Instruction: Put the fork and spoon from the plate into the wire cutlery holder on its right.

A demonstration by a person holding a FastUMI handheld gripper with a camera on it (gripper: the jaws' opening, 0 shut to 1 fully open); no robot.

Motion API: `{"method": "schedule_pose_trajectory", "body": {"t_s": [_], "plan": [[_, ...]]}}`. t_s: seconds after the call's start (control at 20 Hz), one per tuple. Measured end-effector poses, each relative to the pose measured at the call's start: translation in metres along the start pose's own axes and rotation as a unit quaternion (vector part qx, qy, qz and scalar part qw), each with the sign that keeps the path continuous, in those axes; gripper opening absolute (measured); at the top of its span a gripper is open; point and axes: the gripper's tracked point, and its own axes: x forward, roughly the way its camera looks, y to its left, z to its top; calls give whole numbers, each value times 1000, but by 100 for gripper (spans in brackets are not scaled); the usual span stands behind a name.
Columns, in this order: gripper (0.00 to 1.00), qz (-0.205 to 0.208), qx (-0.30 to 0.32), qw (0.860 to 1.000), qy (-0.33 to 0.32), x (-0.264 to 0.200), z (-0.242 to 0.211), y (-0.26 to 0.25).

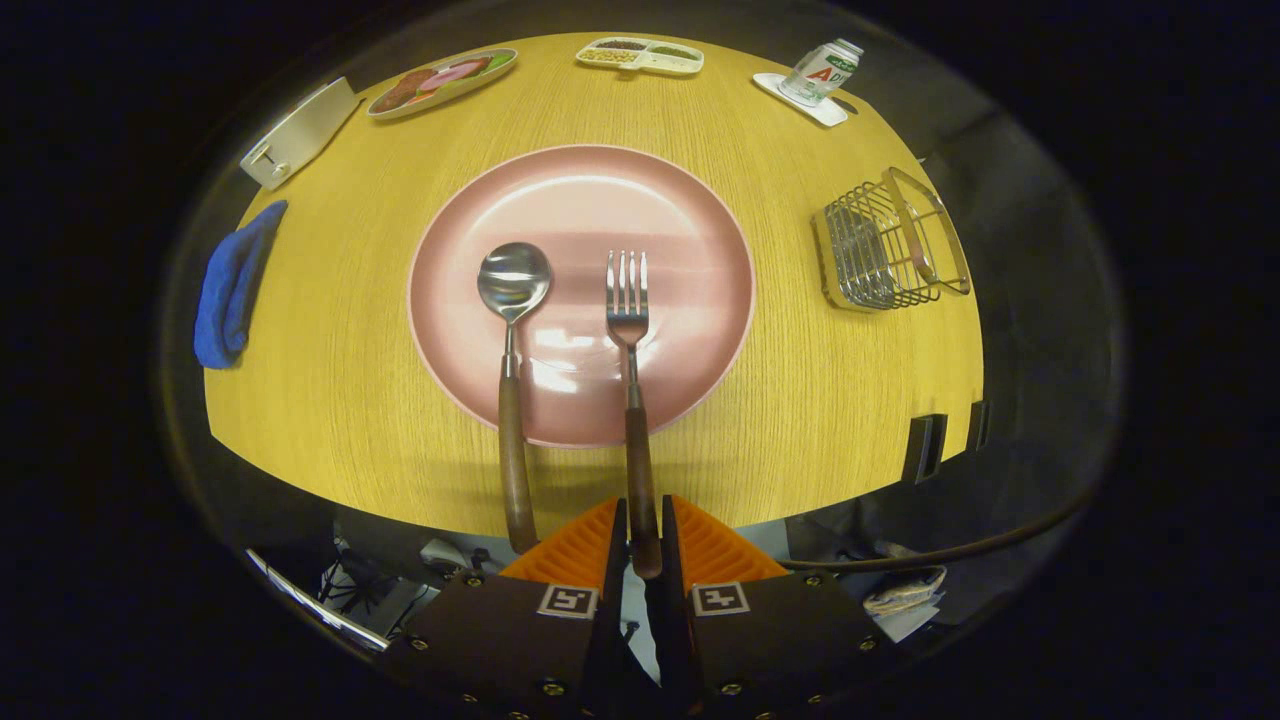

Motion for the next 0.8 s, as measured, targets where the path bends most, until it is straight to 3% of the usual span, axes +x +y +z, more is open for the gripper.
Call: {"method": "schedule_pose_trajectory", "body": {"t_s": [0.15,0.35,0.8], "plan": [[20,0,-4,1000,9,4,-2,0],[8,3,3,1000,11,4,-1,2],[8,-21,15,999,-31,-28,22,-15]]}}
